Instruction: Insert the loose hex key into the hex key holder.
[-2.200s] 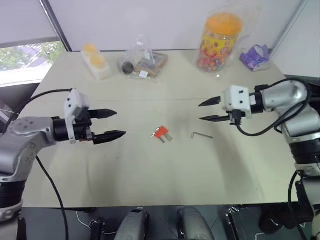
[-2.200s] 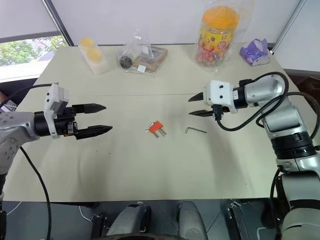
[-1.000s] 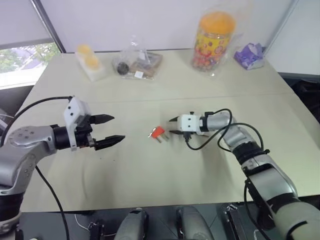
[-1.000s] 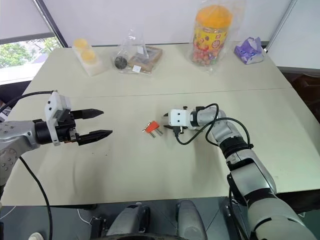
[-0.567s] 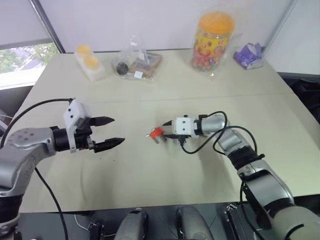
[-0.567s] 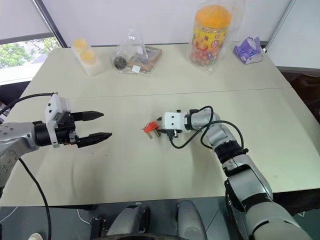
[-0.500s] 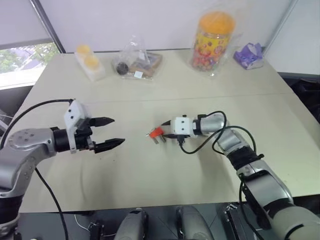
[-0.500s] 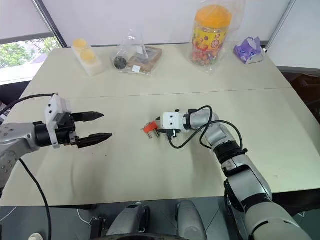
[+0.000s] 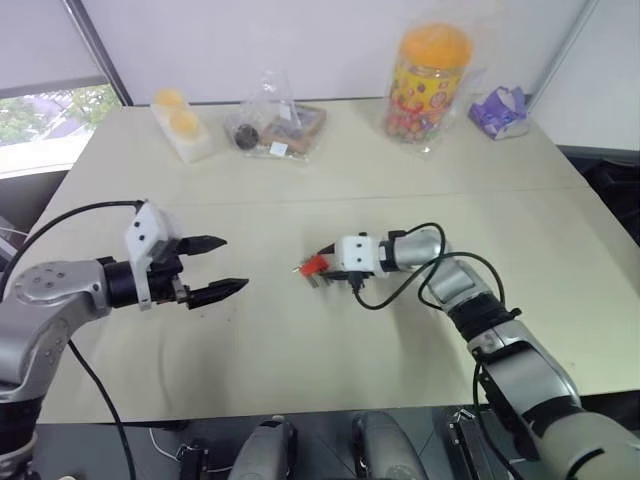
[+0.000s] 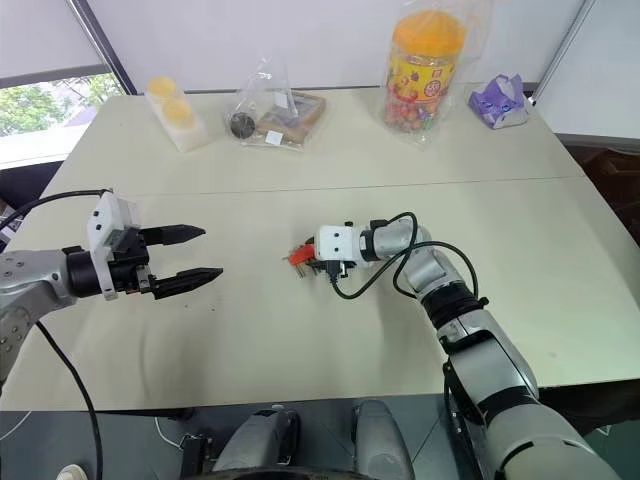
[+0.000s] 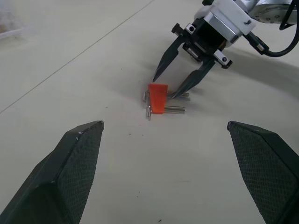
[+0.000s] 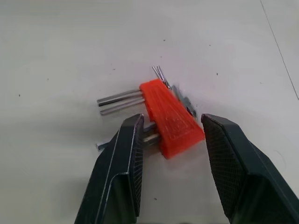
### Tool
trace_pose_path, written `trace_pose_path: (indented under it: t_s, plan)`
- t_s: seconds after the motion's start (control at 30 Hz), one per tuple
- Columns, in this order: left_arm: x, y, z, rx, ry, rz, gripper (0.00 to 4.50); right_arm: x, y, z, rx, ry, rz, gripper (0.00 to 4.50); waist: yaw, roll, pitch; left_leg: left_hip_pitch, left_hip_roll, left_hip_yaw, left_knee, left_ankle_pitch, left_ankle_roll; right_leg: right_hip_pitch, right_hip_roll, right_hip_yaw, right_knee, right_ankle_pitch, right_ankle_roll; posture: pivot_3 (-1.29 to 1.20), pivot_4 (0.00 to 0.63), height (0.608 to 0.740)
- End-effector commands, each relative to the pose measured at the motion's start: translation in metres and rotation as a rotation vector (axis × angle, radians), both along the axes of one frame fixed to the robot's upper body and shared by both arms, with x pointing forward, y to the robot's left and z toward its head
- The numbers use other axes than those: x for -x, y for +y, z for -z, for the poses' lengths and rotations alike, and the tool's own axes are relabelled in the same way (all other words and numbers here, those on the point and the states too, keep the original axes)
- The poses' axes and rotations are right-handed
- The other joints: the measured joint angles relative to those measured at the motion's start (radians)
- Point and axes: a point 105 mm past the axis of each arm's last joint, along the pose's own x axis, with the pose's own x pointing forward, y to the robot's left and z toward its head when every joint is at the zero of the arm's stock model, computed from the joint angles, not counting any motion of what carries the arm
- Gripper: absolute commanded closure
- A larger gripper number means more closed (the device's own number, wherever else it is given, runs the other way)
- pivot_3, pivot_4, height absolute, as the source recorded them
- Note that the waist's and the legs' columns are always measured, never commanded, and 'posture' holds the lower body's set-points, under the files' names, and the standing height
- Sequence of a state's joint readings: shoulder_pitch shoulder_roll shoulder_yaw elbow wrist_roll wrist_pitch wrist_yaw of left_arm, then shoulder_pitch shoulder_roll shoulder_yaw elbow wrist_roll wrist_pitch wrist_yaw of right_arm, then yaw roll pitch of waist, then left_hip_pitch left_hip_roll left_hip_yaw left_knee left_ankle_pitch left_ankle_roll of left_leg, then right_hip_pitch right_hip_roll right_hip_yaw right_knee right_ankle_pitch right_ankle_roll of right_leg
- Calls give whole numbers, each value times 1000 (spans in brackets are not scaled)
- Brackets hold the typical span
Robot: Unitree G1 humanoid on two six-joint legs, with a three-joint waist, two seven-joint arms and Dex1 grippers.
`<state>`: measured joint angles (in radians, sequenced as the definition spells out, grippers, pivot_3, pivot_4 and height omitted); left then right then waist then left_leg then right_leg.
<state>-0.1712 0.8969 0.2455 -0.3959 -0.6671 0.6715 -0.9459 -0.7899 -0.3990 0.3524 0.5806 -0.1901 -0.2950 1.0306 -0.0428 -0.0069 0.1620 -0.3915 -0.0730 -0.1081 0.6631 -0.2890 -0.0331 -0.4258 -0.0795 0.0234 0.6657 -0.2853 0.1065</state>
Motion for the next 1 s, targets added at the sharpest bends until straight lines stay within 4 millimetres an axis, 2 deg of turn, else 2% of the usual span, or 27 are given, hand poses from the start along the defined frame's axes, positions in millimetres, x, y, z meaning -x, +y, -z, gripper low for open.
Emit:
trace_pose_path:
  t_s: [0.03, 0.17, 0.43, 0.6, 1.0]
  plan:
    - [2, -3, -11, 2, -51, 15, 76, -7, -3, -29, -49, -64, 11, 2475, 0, 0, 0, 0, 0, 0, 0, 0, 0, 0, 0, 0, 0, 0, 0, 0, 150, 740]
    - [0, -4, -11, 4, -54, 19, 76, -12, -12, -34, -51, -69, 45, 2475, -1, 0, 0, 0, 0, 0, 0, 0, 0, 0, 0, 0, 0, 0, 0, 0, 150, 740]
    - [-2, -4, -11, 6, -57, 26, 76, -7, -17, -9, -8, -15, 57, 2475, -1, 0, 0, 0, 0, 0, 0, 0, 0, 0, 0, 0, 0, 0, 0, 0, 150, 740]
    - [-2, -4, -11, 4, -58, 26, 76, -3, -15, -2, 18, -21, 38, 2475, -1, 0, 0, 0, 0, 0, 0, 0, 0, 0, 0, 0, 0, 0, 0, 0, 150, 740]
    - [-1, -4, -11, 8, -58, 22, 76, 9, 9, 0, -48, 10, 3, 2475, -1, 0, 0, 0, 0, 0, 0, 0, 0, 0, 0, 0, 0, 0, 0, 0, 150, 740]
